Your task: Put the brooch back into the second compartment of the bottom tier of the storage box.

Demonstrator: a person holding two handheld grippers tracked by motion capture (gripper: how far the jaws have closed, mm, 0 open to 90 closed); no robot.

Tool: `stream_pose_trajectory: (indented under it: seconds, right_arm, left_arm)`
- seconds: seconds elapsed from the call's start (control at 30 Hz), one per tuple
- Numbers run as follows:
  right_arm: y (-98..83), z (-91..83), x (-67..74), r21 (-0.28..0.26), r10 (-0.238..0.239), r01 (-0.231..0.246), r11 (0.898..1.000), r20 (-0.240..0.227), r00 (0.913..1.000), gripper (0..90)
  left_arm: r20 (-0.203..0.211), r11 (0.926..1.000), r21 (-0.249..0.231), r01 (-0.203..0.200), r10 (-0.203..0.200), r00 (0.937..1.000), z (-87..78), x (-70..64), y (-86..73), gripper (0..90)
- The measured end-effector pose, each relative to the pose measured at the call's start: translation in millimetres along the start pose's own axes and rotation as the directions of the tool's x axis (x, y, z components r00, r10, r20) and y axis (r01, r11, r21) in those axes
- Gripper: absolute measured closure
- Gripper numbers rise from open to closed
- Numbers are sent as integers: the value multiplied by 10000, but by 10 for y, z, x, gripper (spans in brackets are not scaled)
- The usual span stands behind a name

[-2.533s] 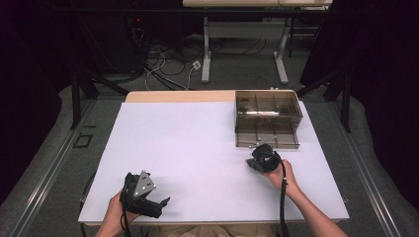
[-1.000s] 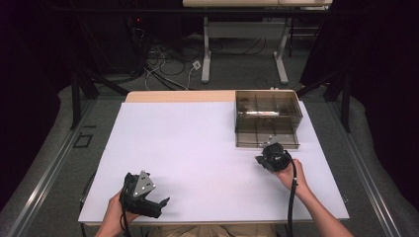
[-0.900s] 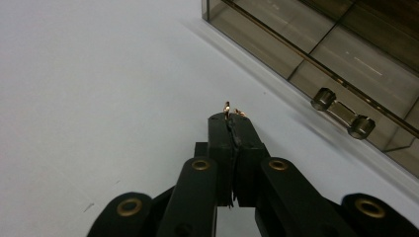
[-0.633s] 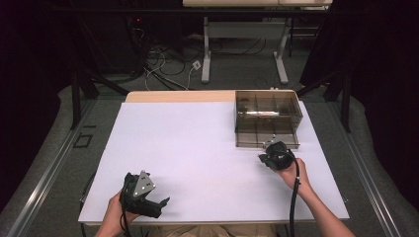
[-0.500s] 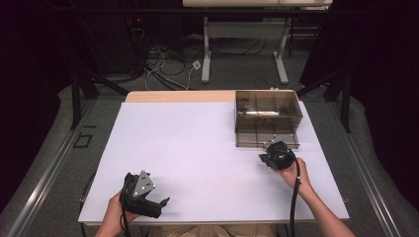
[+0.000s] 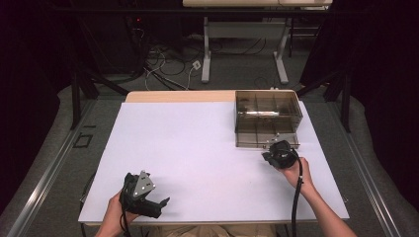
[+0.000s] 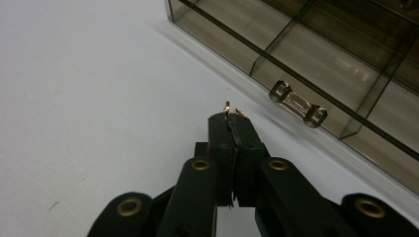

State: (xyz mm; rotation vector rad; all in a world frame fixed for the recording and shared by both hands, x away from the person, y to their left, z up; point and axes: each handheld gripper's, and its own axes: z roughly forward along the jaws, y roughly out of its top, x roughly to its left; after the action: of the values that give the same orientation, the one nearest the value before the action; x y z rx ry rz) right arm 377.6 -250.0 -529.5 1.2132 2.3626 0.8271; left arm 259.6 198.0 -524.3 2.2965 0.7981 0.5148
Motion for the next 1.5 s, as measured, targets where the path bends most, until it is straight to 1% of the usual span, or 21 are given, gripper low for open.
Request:
stream_pose_trajectory:
  seconds: [0.03, 0.07, 0.13, 0.17, 0.37, 0.4, 0.5, 0.63, 0.73, 0.8, 0.83, 0.87, 0.9, 0.93, 0.97, 1.0, 1.1, 1.5]
  right_arm:
    - [1, 3, -11, -34, -79, 79, 10000, -28, 10000, 891]
    - [-4, 8, -10, -163, 23, -24, 9999, -53, 10000, 891]
    - [-1, -6, -16, -29, 27, -27, 10000, 38, 10000, 891]
    - [-1, -8, -15, -43, 84, -84, 10000, 23, 10000, 891]
    - [-4, -15, -29, -74, 75, -75, 9999, 98, 9999, 891]
    - [-3, -19, -33, -72, 97, -97, 9999, 46, 9999, 891]
    - [-6, -23, -52, -132, 62, -59, 9999, 202, 9998, 891]
    - [-9, -22, -58, -144, 178, -175, 9997, 192, 9997, 891]
    - [-12, -31, -78, -161, 157, -152, 9998, 296, 9994, 891]
    - [-11, -34, -91, -192, 87, -82, 9998, 252, 9996, 891]
    - [-11, -40, -91, -220, 156, -150, 9996, 312, 9994, 892]
    - [-9, -43, -101, -239, 82, -73, 9997, 371, 9993, 891]
    - [-10, -45, -99, -259, 200, -191, 9995, 354, 9992, 891]
    - [-8, -52, -105, -255, 187, -177, 9995, 410, 9990, 892]
    - [-12, -44, -113, -404, 184, -169, 9990, 388, 9991, 891]
    - [-9, -52, -115, -309, 203, -189, 9993, 435, 9988, 891]
    - [-10, -59, -131, -353, 176, -158, 9993, 503, 9986, 891]
    - [-9, -80, -161, -538, 407, -370, 9979, 680, 9969, 892]
  left_arm:
    - [-45, 10000, -56, 28, -28, 10000, 6, -4, -2, 0]
    - [-99, 9999, -112, 30, -31, 9999, 12, -7, -4, 0]
    - [-94, 10000, -91, -1, 0, 10000, 12, -6, -3, 0]
    - [-89, 10000, -84, -12, 11, 10000, 12, -6, -2, 0]
    - [-80, 10000, -72, -22, 21, 10000, 14, -6, -1, 0]
    - [-82, 10000, -80, -12, 11, 10000, 15, -7, -2, 0]
    - [-78, 10000, -79, -14, 14, 10000, 16, -9, -1, 0]
    - [-82, 10000, -74, -38, 37, 10000, 17, -8, 0, 0]
    - [-81, 10000, -77, -20, 19, 10000, 16, -7, -1, 0]
    - [-86, 10000, -79, -18, 17, 10000, 15, -7, -1, 0]
    - [-85, 10000, -79, -22, 21, 10000, 15, -7, -1, 0]
    - [-84, 10000, -75, -39, 39, 10000, 15, -6, -1, 0]
    - [-86, 10000, -78, -40, 39, 10000, 15, -6, -1, 0]
    - [-89, 10000, -80, -37, 37, 10000, 15, -6, -1, 0]
    - [-91, 10000, -75, -41, 40, 10000, 14, -6, 0, 0]
    - [-95, 10000, -74, -42, 41, 9999, 14, -5, -1, 0]
    - [-90, 10000, -75, -12, 12, 10000, 12, -5, -2, 0]
    - [-84, 10000, -94, -13, 12, 10000, 10, -6, -2, 1]
